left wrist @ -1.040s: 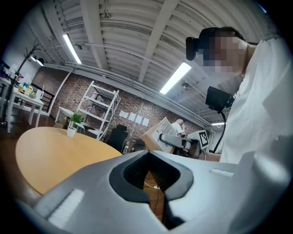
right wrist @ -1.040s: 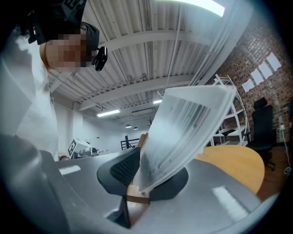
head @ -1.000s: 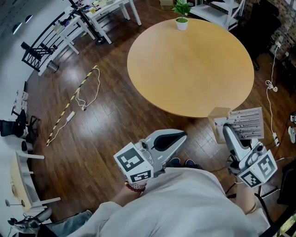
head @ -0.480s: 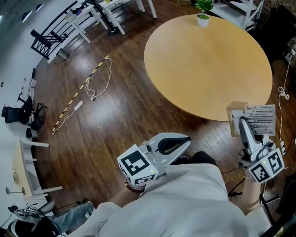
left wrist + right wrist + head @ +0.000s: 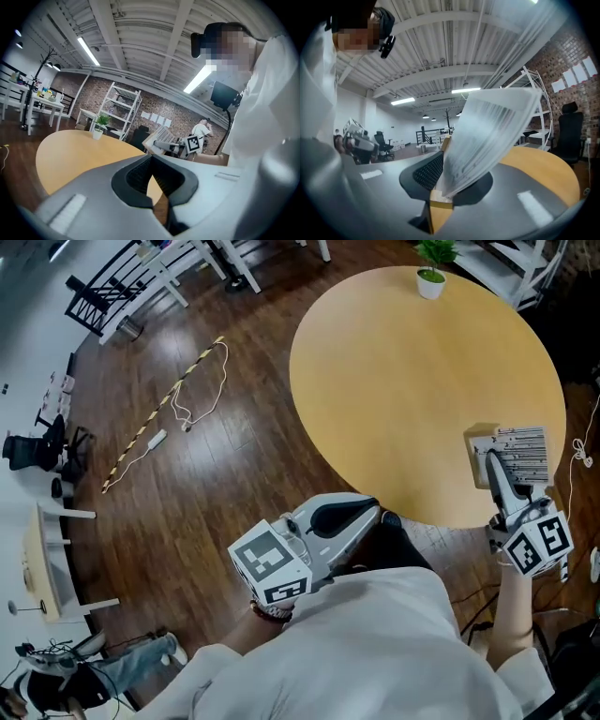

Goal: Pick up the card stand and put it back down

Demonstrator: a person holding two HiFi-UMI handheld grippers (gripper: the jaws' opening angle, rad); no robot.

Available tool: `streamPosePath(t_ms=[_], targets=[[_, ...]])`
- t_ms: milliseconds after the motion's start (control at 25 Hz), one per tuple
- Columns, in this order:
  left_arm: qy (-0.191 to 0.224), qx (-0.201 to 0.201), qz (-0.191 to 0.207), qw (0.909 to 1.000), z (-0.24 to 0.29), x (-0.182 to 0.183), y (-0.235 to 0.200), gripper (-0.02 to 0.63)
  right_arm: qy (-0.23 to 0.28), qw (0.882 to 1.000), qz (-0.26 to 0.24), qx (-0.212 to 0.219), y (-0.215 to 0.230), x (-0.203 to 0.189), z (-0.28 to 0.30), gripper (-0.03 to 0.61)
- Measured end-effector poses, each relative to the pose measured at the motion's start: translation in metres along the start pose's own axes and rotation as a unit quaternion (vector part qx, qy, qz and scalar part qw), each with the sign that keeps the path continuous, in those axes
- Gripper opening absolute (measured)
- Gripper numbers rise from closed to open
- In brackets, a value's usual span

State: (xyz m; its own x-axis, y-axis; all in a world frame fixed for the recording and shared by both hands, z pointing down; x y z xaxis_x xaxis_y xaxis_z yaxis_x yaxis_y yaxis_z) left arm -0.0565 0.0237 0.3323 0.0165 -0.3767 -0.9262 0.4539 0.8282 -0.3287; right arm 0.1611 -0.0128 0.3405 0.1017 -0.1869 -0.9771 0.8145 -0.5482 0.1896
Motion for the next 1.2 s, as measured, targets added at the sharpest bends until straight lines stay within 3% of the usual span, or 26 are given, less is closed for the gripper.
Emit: streamPosePath(t_ms=[160, 320, 440, 560, 680, 840, 1000, 1040, 1120, 1200], targets=[[-0.011, 0.008, -0.001, 0.9999, 0.047, 0.022, -0.017, -0.014, -0.047, 0.999, -0.007, 0.023, 0.094, -0.030, 0.063, 0.067], [-0.007, 0.067, -0.020, 0.9976, 0.084, 0.044, -0.053, -0.014, -0.120, 0.992, -0.012, 0.020, 0.193, -0.071, 0.127, 0.067], [-0.019, 0.115, -0.044, 0.9922, 0.089, 0.040, -0.070, -0.014, -0.169, 0.984, -0.019, 0.046, 0.233, -0.104, 0.165, 0.067], [-0.030, 0.166, -0.089, 0.9815, 0.093, 0.029, -0.100, -0.014, -0.211, 0.974, -0.041, 0.070, 0.257, -0.136, 0.205, 0.067], [-0.014, 0.188, -0.131, 0.9734, 0.098, 0.026, -0.127, -0.014, -0.242, 0.963, -0.072, 0.092, 0.267, -0.163, 0.237, 0.067], [0.011, 0.218, -0.130, 0.9672, 0.098, 0.038, -0.139, -0.014, -0.262, 0.954, -0.109, 0.095, 0.275, -0.176, 0.247, 0.071], [0.023, 0.235, -0.130, 0.9630, 0.095, 0.040, -0.150, -0.014, -0.256, 0.954, -0.119, 0.098, 0.278, -0.182, 0.253, 0.073], [0.019, 0.235, -0.132, 0.9627, 0.097, 0.037, -0.156, -0.014, -0.260, 0.954, -0.113, 0.103, 0.278, -0.189, 0.259, 0.092], [0.012, 0.234, -0.133, 0.9631, 0.103, 0.029, -0.166, -0.014, -0.271, 0.951, -0.102, 0.105, 0.282, -0.207, 0.265, 0.218], [0.011, 0.228, -0.131, 0.9647, 0.108, 0.020, -0.168, -0.014, -0.269, 0.954, -0.094, 0.089, 0.286, -0.218, 0.262, 0.236]])
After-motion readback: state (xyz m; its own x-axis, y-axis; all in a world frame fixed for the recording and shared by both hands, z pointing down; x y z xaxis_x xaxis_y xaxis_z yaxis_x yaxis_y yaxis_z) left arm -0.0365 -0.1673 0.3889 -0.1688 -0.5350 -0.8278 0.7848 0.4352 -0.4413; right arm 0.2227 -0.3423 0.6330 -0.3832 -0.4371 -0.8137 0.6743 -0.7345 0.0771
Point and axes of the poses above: the fingertips, and each gripper's own axes: z forward along the fingers, y to its right, x out of its top, the point moved 2 cm from there along -z, backward along the fingers, and after that the axes turned 11 degrees about x, right-handed, at the moved point
